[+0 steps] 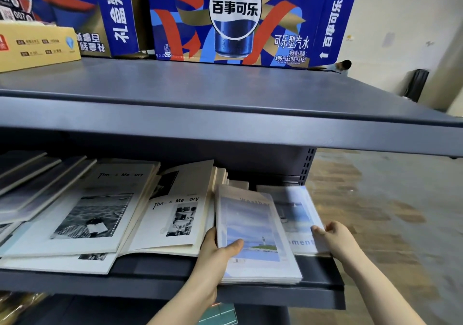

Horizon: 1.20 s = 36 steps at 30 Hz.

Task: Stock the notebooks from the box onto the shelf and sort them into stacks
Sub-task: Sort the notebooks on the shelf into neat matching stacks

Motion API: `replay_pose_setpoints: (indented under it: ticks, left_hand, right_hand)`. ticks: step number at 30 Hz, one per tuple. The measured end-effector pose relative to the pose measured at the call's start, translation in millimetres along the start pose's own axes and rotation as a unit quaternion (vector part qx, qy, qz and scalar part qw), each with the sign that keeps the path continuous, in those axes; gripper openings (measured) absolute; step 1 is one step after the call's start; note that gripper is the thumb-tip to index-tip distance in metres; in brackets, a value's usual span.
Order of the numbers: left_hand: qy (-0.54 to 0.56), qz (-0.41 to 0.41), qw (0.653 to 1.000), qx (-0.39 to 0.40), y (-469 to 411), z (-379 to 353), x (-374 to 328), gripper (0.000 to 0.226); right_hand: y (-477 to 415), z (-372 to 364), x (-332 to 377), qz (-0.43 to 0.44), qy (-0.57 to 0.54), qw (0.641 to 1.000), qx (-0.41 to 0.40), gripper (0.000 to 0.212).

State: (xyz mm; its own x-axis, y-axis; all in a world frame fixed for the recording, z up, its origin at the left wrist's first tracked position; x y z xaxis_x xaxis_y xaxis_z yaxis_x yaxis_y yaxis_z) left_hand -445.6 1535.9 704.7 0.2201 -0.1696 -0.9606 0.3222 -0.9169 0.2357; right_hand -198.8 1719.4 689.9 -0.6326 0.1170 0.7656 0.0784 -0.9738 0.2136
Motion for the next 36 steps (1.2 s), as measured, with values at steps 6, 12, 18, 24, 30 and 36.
replay_pose_setpoints:
  ticks: [6,12,18,24,30,36]
  left_hand:
    - [0.050,0.008,0.998,0.028,19,0,2,0.064]
    - [0.039,0.012,0.999,0.024,29,5,-2,0.071]
    - [0.023,0.017,0.999,0.017,30,9,8,0.057]
    - [0.025,0.032,0.998,0.037,31,0,9,0.040]
    - [0.067,0.038,0.996,0.043,33,-6,7,0.027]
    - [0.102,0.085,0.990,0.044,35,-6,14,0.009]
  right_hand:
    - [1,29,1,-0.006,0.011,0.998,-0.069,0.027]
    - [30,62,38,0.111,-0.030,0.983,-0.145,0.021]
    - [79,89,91,0.230,-0.042,0.943,-0.237,0.010]
    - [62,59,100,0.201,-0.224,0.945,-0.127,0.017]
    - [76,-19,108,0.153,-0.297,0.942,0.030,0.011]
    - [80,-43,56,0.092,-0.294,0.951,0.033,0.030]
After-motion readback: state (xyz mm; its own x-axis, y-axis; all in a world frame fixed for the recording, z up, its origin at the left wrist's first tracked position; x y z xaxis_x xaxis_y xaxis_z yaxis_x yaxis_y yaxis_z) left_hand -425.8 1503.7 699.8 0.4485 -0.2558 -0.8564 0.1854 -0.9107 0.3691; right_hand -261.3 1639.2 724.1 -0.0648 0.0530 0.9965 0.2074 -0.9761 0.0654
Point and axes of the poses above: each hand's wrist, its own y-axis away from the middle knuckle, its own z-axis out of the back of the hand, x = y × z, the point moved 9 cm from there along -y, towards the middle knuckle, and after that the axes turned 6 degrees about x, right-handed, at the moved point
